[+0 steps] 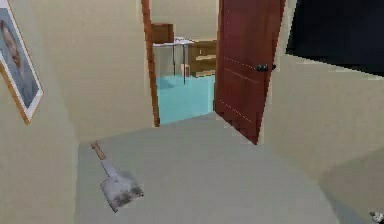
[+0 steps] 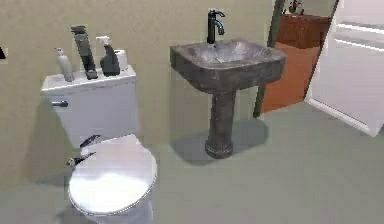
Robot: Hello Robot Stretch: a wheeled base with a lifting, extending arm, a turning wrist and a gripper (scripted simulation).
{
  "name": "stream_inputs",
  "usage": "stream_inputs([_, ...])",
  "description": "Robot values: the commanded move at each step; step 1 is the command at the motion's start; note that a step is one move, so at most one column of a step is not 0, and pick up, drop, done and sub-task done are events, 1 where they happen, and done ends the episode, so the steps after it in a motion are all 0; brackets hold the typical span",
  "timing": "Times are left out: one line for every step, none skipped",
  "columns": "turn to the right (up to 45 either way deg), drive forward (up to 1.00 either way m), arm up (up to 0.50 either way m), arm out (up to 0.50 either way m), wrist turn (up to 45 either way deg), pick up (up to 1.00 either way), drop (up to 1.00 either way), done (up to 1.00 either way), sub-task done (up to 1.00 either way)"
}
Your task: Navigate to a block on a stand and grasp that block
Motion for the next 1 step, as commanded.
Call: stream_inputs([0.0, 1.0, 0.0, 0.0, 0.0, 0.0, 0.0, 0.0, 0.0])
